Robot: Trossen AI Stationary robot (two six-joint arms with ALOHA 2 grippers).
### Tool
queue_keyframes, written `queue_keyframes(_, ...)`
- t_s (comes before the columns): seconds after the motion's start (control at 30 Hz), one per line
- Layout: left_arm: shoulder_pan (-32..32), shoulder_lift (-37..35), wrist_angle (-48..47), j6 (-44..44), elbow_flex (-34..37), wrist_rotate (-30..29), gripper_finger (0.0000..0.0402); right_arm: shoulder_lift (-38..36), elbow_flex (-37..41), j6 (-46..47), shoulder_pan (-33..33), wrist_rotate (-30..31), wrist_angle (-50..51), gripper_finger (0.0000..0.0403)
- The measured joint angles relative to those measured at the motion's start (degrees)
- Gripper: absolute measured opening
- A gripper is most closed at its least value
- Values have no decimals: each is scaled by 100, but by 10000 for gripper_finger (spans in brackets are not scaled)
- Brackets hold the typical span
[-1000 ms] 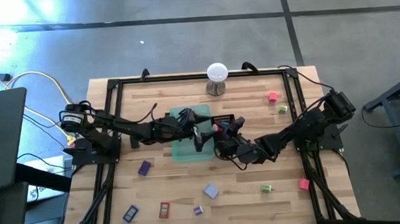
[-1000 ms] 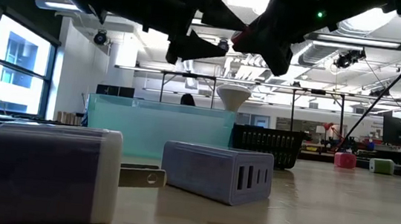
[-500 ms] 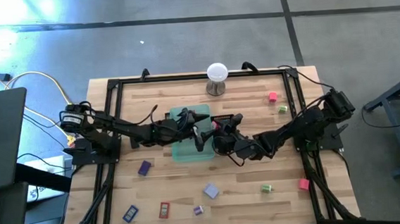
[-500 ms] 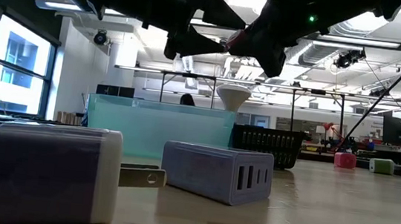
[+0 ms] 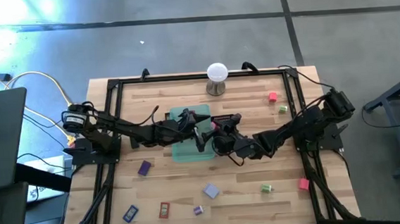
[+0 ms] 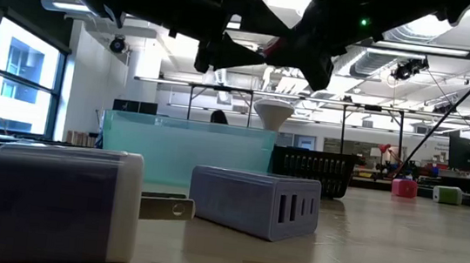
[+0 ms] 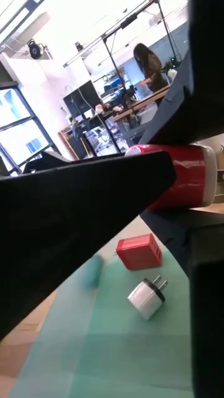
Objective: Pick & Place Office items
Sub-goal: Put the pink and white charger adapter into the blue bin
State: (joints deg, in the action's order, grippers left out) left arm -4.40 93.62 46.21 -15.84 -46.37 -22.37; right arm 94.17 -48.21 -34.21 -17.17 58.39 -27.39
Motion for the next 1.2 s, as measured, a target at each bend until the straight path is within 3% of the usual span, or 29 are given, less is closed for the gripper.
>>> queue_keyframes(0.2, 4, 0, 13, -46, 0, 2, 351, 0, 0, 5, 0, -163, -12, 122)
queue_keyframes(0.4, 31, 0, 14, -50, 0, 2, 351, -2, 0, 8, 9, -138, -34, 143)
queue_keyframes(0.67, 31, 102, 113, -55, -4, -31, 351, -2, 0, -1, 9, -195, -30, 121)
queue_keyframes(0.9, 96, 586, 217, -59, -267, -42, 351, -2, 11, -16, 7, -109, 105, 147)
queue_keyframes(1.2, 129, 562, 180, 211, -345, -27, 327, -4, 4, 42, 4, -157, 198, 121)
